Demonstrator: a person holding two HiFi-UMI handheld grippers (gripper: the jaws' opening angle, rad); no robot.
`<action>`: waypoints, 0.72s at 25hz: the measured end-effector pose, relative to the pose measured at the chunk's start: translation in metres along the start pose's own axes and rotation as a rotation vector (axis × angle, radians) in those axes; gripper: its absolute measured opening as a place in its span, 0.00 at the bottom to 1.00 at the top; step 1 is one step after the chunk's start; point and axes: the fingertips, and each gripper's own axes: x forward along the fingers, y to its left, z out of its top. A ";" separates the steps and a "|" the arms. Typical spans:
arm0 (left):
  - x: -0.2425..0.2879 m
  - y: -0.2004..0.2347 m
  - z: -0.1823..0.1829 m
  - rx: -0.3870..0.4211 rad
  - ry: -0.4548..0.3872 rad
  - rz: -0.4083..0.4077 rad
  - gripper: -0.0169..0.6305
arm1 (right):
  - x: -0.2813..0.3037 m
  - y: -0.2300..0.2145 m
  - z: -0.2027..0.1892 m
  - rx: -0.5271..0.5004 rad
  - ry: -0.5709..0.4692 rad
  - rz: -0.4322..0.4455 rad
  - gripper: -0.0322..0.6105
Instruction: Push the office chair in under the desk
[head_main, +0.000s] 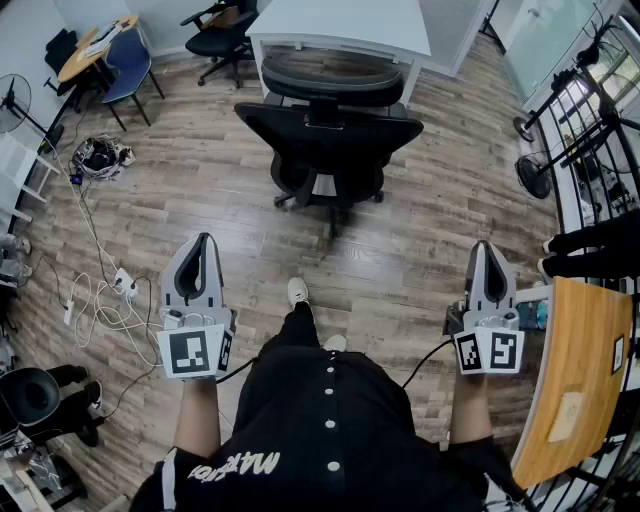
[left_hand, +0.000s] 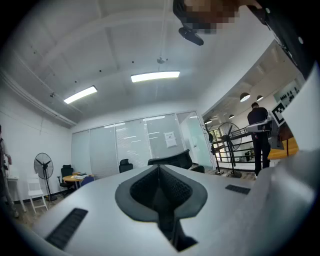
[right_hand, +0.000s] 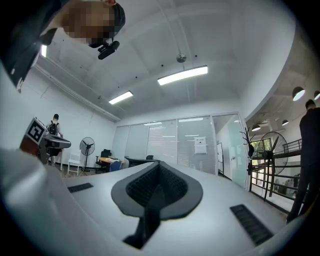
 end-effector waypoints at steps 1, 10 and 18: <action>0.000 0.000 0.000 0.001 0.000 0.000 0.06 | 0.001 0.000 0.000 -0.001 0.000 0.001 0.09; 0.001 0.003 -0.001 0.000 -0.002 -0.010 0.06 | 0.006 0.009 0.000 -0.008 -0.001 0.021 0.09; 0.003 -0.004 0.001 0.009 -0.007 -0.041 0.05 | 0.007 0.015 0.002 -0.003 -0.011 0.059 0.09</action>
